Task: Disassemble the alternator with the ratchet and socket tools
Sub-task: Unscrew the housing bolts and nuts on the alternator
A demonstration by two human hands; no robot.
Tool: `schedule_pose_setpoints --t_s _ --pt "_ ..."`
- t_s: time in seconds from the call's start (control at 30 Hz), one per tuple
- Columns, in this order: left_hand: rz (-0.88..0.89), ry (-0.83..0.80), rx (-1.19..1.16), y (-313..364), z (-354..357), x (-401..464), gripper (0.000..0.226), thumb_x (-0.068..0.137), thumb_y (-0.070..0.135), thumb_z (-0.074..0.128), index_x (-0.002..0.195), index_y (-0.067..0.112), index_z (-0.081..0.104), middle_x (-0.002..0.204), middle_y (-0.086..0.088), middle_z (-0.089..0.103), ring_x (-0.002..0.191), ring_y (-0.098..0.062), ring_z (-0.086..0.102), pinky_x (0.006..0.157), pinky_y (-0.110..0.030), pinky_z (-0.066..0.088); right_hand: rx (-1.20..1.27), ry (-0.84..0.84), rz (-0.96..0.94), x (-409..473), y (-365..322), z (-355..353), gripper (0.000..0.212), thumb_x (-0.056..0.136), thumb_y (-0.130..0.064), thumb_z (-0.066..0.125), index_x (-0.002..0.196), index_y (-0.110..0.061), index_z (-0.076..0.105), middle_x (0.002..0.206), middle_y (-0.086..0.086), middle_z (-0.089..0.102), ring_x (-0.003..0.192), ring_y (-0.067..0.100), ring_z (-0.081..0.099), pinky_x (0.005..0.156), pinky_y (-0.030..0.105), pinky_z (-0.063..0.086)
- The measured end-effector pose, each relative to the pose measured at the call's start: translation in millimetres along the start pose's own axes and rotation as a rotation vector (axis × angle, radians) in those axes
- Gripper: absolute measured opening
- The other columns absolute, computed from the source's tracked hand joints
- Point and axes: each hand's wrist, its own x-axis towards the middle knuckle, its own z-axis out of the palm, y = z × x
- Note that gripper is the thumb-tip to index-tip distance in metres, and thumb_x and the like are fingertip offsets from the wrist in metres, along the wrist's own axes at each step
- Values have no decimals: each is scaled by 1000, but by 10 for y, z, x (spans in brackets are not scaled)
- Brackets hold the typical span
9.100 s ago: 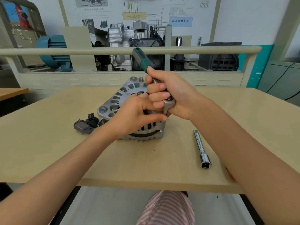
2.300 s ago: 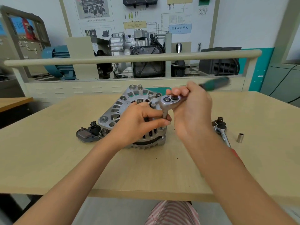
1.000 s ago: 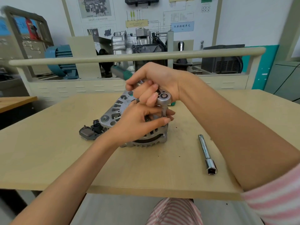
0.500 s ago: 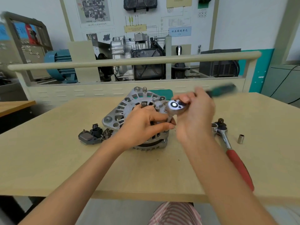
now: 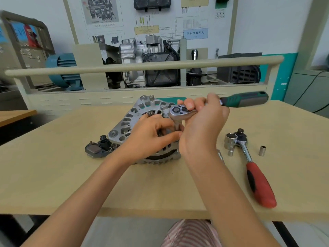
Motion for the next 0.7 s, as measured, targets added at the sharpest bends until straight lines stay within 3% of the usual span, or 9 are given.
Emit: schedule_pose_setpoints --t_s 0.07,0.17,0.3,0.43,0.57,0.7 --pt "-11 -5 -7 -19 3 -1 22 75 40 56 59 55 57 56 14 51 65 -2 44 72 -31 32 25 -49 177 118 3 32 20 97 -9 33 78 -15 32 53 -4 29 40 10 33 53 28 46" --pt "-8 -4 -25 -40 4 -1 19 76 41 59 58 45 58 59 10 52 65 -5 46 70 -35 36 -113 -175 379 309 -74 99 20 95 -13 36 75 -16 36 46 -6 26 36 9 30 47 24 42" --pt "13 -49 -105 -2 -6 23 23 79 39 66 66 57 61 92 8 72 92 -10 64 85 -41 48 -469 -633 794 458 -159 292 20 94 -9 35 75 -13 38 38 -8 24 27 5 25 32 17 35" --pt "45 -43 -105 -36 -19 9 16 81 36 64 96 35 68 107 12 68 115 -4 55 102 -38 43 -637 -962 1113 513 -40 420 7 83 -11 44 76 -10 43 38 -9 27 26 0 26 30 10 21" --pt "73 -46 -111 -43 -30 -1 23 81 36 60 98 24 71 104 11 69 112 -1 55 103 -33 42 -527 -976 1191 521 -13 405 4 77 -12 48 77 -10 44 37 -9 29 25 0 28 29 11 22" --pt "63 -24 -83 -22 6 -2 19 80 32 63 90 20 74 88 16 69 89 1 61 89 -28 47 -306 -851 1074 490 -25 258 11 89 -12 44 79 -9 46 38 -10 29 26 1 28 28 11 25"
